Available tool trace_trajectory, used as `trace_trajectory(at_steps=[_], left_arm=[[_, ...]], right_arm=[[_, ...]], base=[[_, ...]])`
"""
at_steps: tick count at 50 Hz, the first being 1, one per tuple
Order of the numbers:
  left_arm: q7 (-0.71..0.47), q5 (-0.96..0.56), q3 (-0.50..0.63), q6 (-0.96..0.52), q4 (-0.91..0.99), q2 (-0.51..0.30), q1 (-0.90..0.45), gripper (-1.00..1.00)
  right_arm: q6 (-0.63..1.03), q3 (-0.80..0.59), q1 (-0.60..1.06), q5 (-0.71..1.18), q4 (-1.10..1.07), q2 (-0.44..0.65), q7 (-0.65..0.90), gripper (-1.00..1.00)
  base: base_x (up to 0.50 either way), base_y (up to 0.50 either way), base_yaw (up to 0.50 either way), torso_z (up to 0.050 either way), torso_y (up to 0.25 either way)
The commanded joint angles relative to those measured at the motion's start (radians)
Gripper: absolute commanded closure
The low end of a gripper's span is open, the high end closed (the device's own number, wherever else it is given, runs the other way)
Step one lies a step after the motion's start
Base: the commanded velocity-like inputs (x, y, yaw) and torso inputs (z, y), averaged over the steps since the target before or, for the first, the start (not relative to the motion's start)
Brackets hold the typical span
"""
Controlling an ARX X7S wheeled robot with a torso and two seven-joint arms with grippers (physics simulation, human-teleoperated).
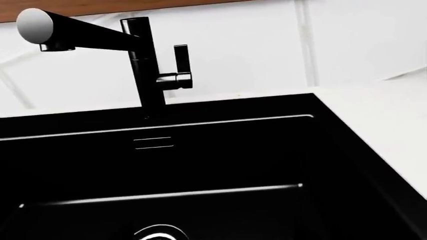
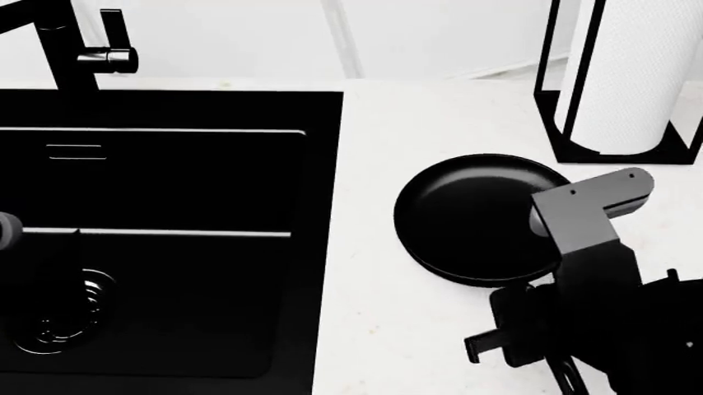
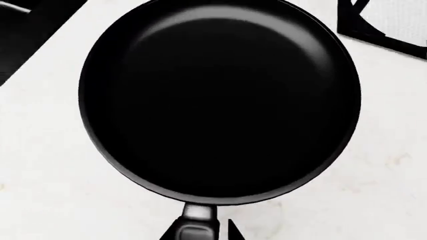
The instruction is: Pick the pan and sponge and place them into the sink. Then turn on the water.
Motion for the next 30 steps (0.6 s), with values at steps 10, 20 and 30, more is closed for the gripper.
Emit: trace_trajectory(at_steps=[10,20,30], left_arm=[[-0.003,0.003,0.011,0.012,-0.01,0.002,0.001,-1.0],[-0.003,-0.004,0.01,0.006,-0.006,-0.006,-0.001,-1.0],[0.002,-0.014,0.002,0.0,0.001,-0.02,0.003,-1.0]], right_arm=[[-0.198,-0.027,-0.028,-0.094,-0.163,0.057,-0.144,1.0],[-0.232,0.005,-0.084,-0.079,-0.15,0.064,-0.097,1.0],[-0.243,-0.008,-0.089,-0.088,-0.183,0.081,-0.124,1.0]], base=[[0.0,0.0,0.0,0.0,0.001],[0.0,0.0,0.0,0.0,0.001],[0.0,0.04,0.0,0.0,0.002]])
